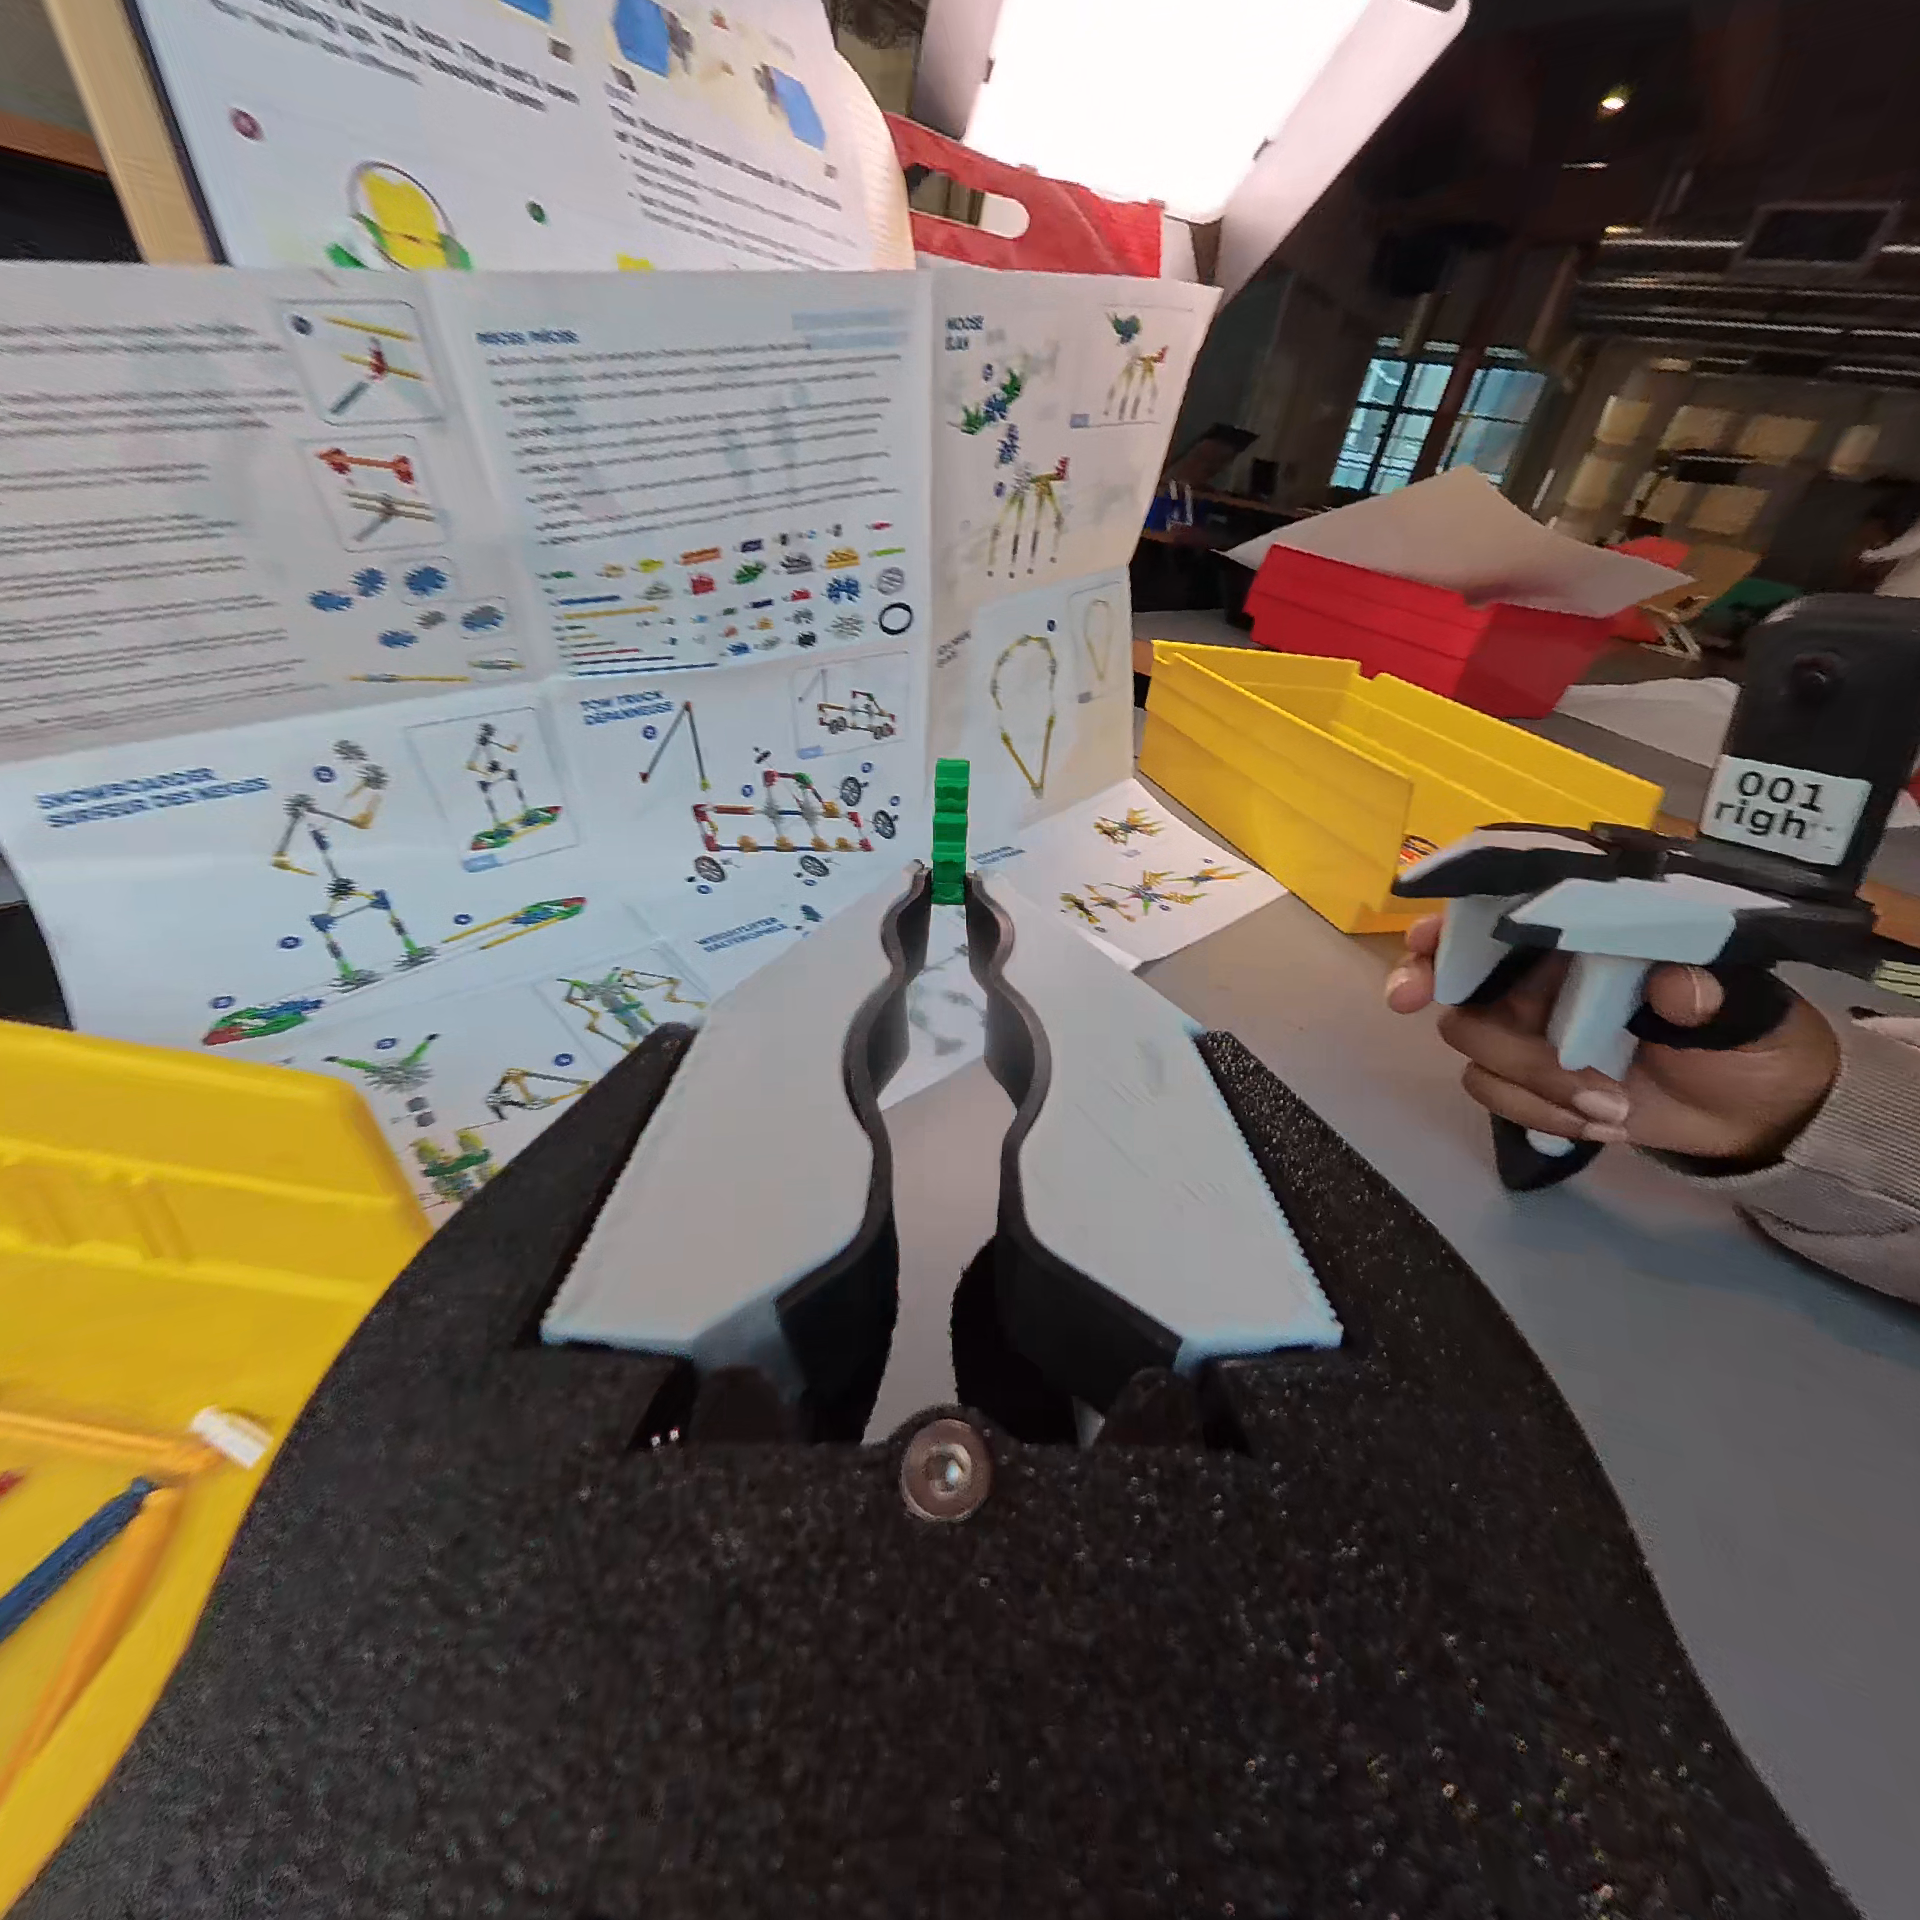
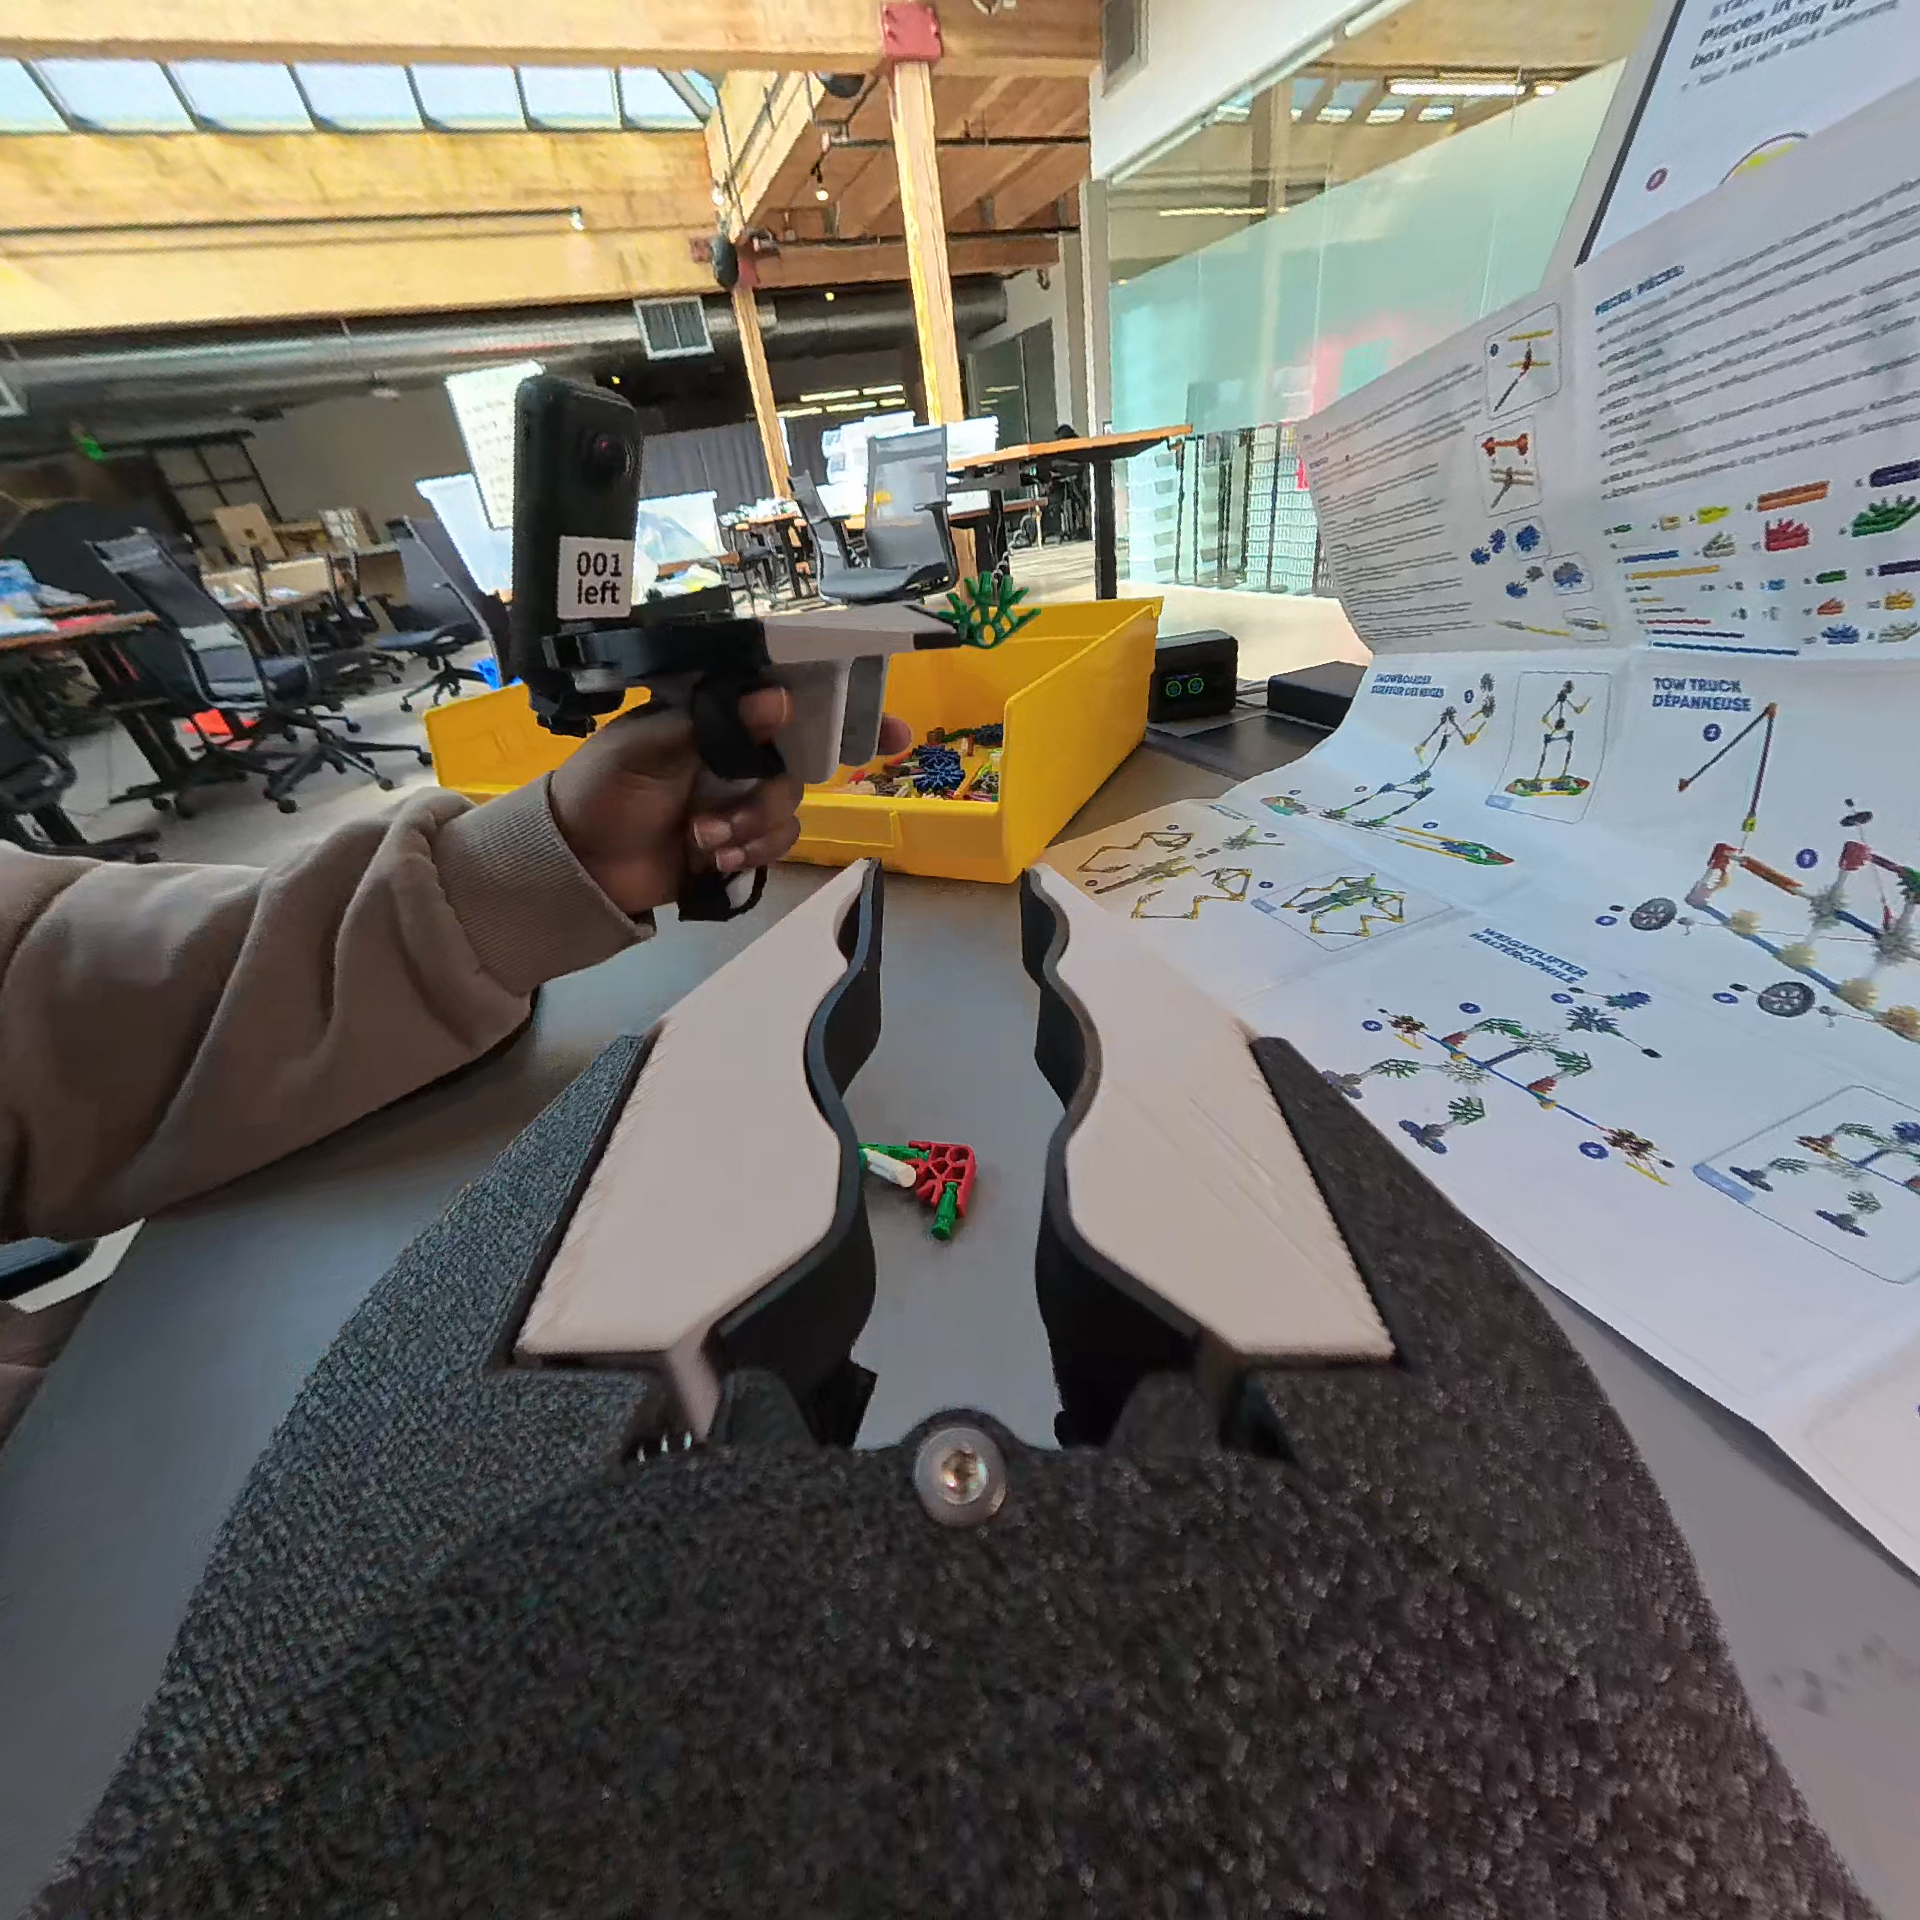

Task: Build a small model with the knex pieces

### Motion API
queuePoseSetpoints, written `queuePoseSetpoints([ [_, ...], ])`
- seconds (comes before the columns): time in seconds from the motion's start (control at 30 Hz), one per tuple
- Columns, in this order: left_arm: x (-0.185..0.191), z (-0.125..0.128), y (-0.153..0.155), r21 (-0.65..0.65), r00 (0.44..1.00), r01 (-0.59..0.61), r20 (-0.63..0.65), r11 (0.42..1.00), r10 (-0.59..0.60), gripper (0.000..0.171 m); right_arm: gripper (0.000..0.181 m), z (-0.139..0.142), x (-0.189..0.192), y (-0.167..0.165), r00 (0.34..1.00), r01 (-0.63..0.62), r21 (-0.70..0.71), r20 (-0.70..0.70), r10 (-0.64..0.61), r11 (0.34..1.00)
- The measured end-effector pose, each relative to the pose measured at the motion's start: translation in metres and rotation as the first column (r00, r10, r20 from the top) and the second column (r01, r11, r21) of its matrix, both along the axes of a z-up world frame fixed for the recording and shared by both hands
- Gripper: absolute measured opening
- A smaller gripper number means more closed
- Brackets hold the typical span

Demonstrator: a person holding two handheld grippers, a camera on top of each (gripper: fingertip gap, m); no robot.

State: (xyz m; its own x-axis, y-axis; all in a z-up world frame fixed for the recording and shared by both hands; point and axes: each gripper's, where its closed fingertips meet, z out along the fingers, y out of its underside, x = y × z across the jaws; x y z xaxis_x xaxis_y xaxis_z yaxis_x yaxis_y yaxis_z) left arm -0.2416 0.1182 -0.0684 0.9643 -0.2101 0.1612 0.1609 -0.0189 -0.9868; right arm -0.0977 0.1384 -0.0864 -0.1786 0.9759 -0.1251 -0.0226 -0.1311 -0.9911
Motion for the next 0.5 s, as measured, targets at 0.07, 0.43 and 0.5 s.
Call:
queuePoseSetpoints([
  [0.07, -0.022, 0.009, -0.007, 0.038, 0.997, -0.081, 0.007, 0.996, 0.081, 0.004, 0.025, 0.0, 0.0, -0.006, 1.0, -0.004, 0.036, 0.004, 0.004, 0.999],
  [0.43, -0.222, 0.067, -0.166, -0.081, 0.749, -0.662, -0.083, 0.745, 0.657, 0.004, 0.023, 0.005, 0.009, 0.004, 0.999, 0.047, 0.093, 0.01, -0.049, 0.995],
  [0.5, -0.264, 0.041, -0.209, -0.228, 0.695, -0.705, -0.034, 0.672, 0.718, 0.005, 0.023, 0.006, 0.009, 0.004, 0.999, 0.044, 0.101, 0.011, -0.045, 0.994],
])
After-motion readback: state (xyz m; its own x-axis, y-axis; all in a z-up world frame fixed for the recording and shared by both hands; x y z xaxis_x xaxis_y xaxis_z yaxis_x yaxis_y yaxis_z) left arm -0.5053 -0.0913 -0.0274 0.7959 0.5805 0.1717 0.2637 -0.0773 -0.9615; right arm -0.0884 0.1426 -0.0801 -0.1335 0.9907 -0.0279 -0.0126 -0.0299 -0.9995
